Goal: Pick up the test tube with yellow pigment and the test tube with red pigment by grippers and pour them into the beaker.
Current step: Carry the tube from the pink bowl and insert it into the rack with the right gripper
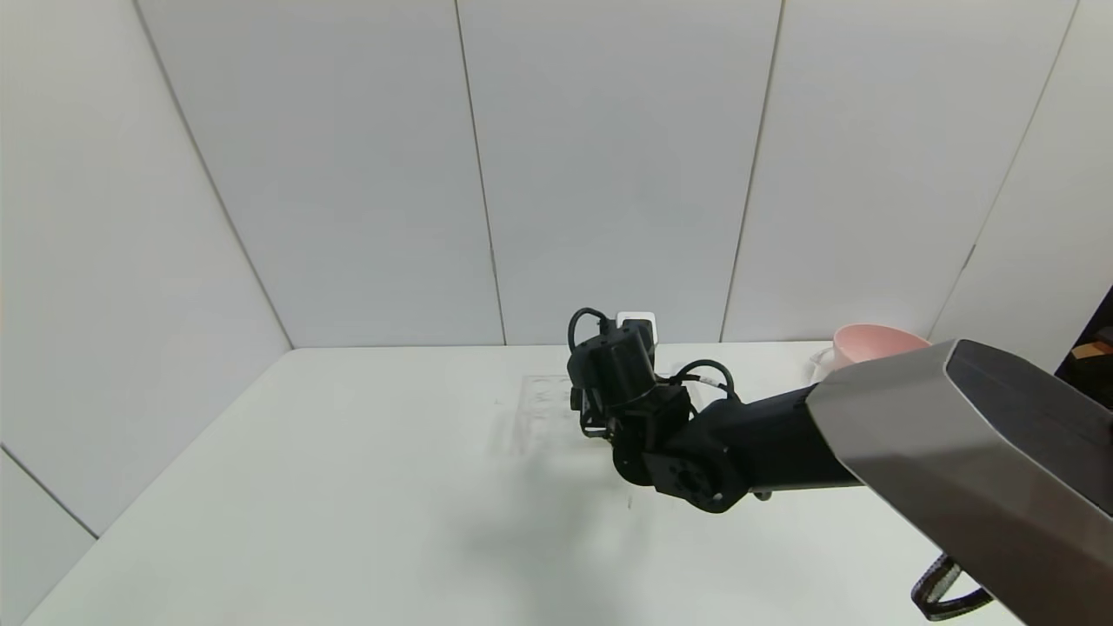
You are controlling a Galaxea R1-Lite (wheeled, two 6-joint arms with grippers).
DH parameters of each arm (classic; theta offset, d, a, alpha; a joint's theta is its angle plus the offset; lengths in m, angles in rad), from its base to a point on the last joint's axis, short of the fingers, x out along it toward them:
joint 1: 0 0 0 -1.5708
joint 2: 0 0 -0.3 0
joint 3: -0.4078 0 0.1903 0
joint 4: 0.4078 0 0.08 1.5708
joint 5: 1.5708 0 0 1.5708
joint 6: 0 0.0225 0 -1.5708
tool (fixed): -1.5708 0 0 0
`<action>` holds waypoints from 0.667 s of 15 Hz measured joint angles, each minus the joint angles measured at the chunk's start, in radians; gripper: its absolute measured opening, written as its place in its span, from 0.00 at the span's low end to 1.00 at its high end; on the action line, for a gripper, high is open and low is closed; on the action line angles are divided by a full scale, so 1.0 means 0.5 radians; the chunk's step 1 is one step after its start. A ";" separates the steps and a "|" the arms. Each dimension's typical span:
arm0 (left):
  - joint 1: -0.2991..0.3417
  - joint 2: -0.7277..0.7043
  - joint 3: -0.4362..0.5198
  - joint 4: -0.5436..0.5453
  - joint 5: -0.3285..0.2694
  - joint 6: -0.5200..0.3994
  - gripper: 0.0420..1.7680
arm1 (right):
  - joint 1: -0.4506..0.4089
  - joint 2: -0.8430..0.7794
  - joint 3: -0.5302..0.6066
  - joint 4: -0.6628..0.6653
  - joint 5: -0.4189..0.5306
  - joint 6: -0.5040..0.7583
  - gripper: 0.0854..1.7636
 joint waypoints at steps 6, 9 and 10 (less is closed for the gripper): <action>0.000 -0.001 0.000 0.000 0.000 0.000 0.97 | -0.023 0.102 -0.151 0.031 0.005 -0.047 0.97; 0.000 0.000 0.000 0.000 0.000 0.000 0.97 | -0.023 0.109 -0.182 0.034 0.005 -0.074 0.97; 0.000 0.000 0.000 0.000 0.000 0.000 0.97 | -0.023 0.108 -0.185 0.034 0.005 -0.074 0.97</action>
